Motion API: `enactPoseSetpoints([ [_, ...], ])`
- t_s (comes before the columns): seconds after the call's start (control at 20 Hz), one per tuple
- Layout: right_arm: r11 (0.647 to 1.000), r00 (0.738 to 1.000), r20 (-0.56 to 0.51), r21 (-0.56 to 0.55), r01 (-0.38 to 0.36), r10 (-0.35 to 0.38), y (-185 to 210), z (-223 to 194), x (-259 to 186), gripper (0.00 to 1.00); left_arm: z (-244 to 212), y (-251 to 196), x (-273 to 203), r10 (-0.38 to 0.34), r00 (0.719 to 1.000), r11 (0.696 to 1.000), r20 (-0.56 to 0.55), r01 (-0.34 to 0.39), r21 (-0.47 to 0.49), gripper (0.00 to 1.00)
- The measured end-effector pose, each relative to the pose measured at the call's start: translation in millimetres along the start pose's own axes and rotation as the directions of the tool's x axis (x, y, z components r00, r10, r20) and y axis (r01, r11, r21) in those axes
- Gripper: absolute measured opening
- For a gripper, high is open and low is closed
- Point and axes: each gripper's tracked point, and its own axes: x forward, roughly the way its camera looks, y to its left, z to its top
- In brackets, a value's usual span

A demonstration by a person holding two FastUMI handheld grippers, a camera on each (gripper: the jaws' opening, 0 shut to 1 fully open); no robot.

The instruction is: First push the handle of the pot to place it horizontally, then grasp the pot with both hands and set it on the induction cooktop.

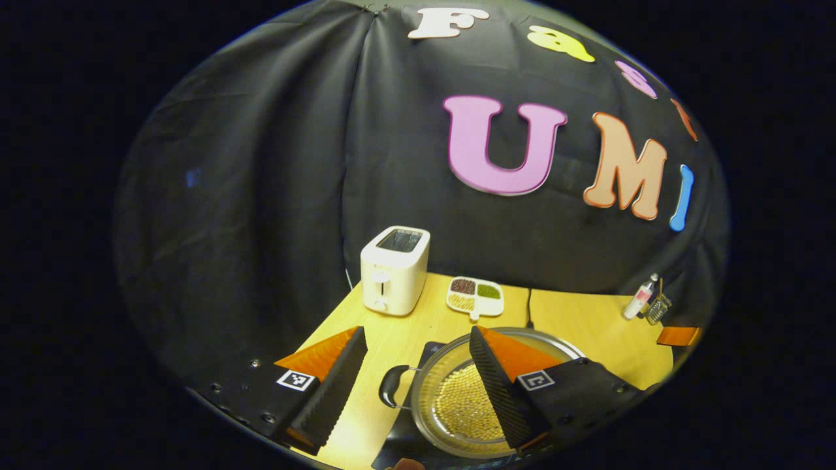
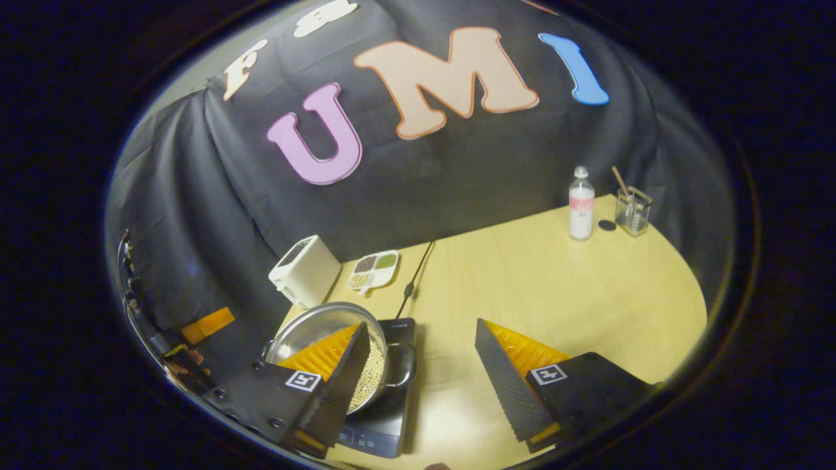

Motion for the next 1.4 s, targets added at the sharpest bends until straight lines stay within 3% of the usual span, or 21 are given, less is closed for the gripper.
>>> enactPoseSetpoints([
  [0.05, 1.000, 0.999, 0.032, -0.012, -0.003, 0.003, -0.5, 11.1, -13.8, 0.91, 9.5, -8.6, -12.5, 0.005, 1.000, 1.000, 0.027, -0.006, 0.015, 0.96],
  [0.1, 1.000, 0.998, 0.065, -0.026, -0.006, 0.008, -1.2, 21.0, -28.3, 1.00, 17.6, -18.2, -23.9, 0.008, 0.998, 1.000, 0.058, -0.010, 0.024, 0.96],
  [0.25, 0.997, 0.989, 0.144, -0.078, -0.020, 0.031, -3.4, 51.5, -71.7, 1.00, 48.4, -54.4, -69.3, -0.019, 0.992, 1.000, 0.127, 0.020, -0.006, 0.96],
  [0.3, 0.995, 0.985, 0.167, -0.093, -0.030, 0.045, -0.6, 61.4, -85.4, 0.91, 55.6, -65.4, -85.8, -0.022, 0.989, 1.000, 0.145, 0.025, -0.012, 0.96],
  [0.5, 0.989, 0.964, 0.253, -0.142, -0.042, 0.077, -6.2, 96.2, -136.0, 0.91, 71.6, -98.8, -132.8, -0.026, 0.978, 1.000, 0.208, 0.026, 0.003, 0.96],
  [0.75, 0.980, 0.935, 0.342, -0.198, -0.028, 0.096, -24.1, 121.4, -188.9, 0.91, 72.7, -139.4, -174.9, -0.036, 0.970, 0.996, 0.241, 0.055, -0.072, 0.93],
  [0.9, 0.975, 0.913, 0.393, -0.223, -0.021, 0.110, -29.8, 128.9, -206.6, 0.91, 75.6, -143.3, -188.7, -0.003, 0.963, 0.997, 0.269, 0.023, -0.071, 0.96],
  [0.95, 0.974, 0.909, 0.402, -0.227, -0.019, 0.111, -30.8, 128.2, -208.7, 0.91, 76.3, -145.3, -193.8, 0.006, 0.961, 0.998, 0.276, 0.011, -0.062, 0.93],
  [1.05, 0.970, 0.907, 0.402, -0.241, -0.027, 0.125, -30.8, 121.7, -212.7, 0.91, 77.8, -149.5, -202.5, 0.021, 0.956, 0.999, 0.294, -0.008, -0.044, 0.96],
  [1.4, 0.968, 0.908, 0.376, -0.230, -0.103, 0.186, -31.2, 116.7, -211.0, 0.92, 72.5, -157.7, -219.0, 0.060, 0.950, 0.998, 0.308, -0.056, -0.022, 0.94],
])
